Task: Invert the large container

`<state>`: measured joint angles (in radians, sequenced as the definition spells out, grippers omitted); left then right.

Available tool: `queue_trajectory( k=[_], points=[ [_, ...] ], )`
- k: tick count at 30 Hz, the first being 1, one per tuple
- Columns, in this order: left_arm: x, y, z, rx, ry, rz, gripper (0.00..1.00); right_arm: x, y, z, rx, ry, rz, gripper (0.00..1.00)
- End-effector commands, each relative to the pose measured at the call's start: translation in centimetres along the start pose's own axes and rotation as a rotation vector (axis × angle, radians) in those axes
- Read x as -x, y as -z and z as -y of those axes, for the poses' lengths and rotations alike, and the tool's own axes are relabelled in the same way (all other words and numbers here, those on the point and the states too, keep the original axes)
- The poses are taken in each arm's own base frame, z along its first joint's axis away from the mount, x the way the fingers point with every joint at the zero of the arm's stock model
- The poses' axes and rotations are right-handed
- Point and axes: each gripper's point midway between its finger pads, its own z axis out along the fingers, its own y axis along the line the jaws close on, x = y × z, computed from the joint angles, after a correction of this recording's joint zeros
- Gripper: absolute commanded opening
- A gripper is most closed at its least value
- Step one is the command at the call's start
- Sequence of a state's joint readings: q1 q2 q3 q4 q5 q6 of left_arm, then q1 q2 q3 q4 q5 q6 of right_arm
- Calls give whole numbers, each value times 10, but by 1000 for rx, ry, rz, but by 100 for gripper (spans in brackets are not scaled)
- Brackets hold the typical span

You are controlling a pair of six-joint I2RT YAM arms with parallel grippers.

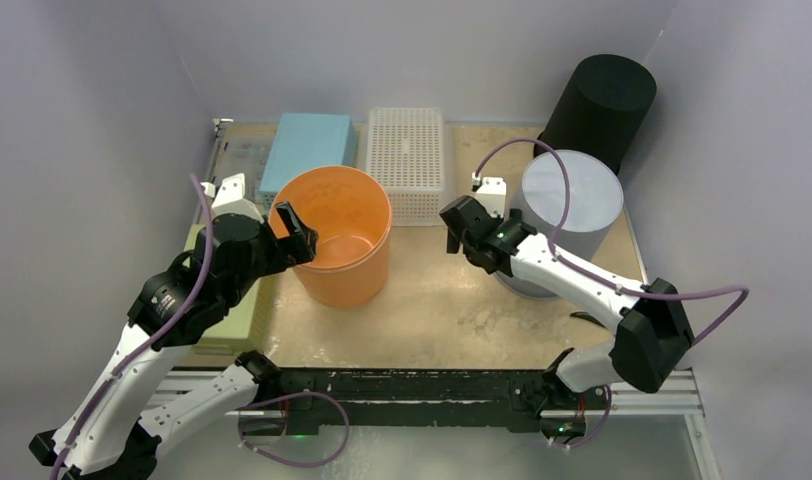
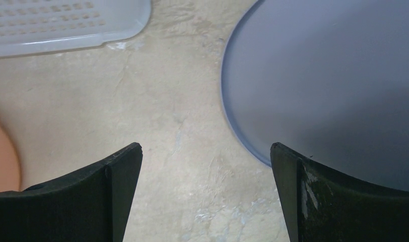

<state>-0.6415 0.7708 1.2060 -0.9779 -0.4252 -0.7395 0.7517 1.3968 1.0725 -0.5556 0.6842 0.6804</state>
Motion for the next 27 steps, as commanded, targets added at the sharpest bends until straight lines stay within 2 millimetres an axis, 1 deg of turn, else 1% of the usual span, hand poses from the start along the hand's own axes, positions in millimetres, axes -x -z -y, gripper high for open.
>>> queue_trajectory(
  k=[1,5,7,12,17,19,20,24,27],
  points=[
    [2,9,-3,-5,-12,-8,95,8,-20,26,-135,-14,32,99],
    [-6,11,-8,3,-22,-33,95,21,-34,36,-166,-38,57,99],
    [-8,12,-10,8,-25,-42,95,26,-41,38,-157,-32,65,99],
    [-14,14,-12,10,-27,-64,95,32,-56,54,-207,-57,51,99],
    [-19,17,-14,0,-16,-74,95,33,-65,75,-240,-96,40,99],
    [-20,18,-15,-2,-14,-75,94,36,-67,81,-241,-110,42,99],
    [-22,19,-15,-8,-11,-78,94,41,-72,84,-223,-116,45,99],
    [-26,16,-14,-8,-25,-99,94,44,-78,98,-260,-124,38,99],
    [-29,15,-16,-2,-27,-108,94,46,-82,103,-252,-139,32,99]
  ],
)
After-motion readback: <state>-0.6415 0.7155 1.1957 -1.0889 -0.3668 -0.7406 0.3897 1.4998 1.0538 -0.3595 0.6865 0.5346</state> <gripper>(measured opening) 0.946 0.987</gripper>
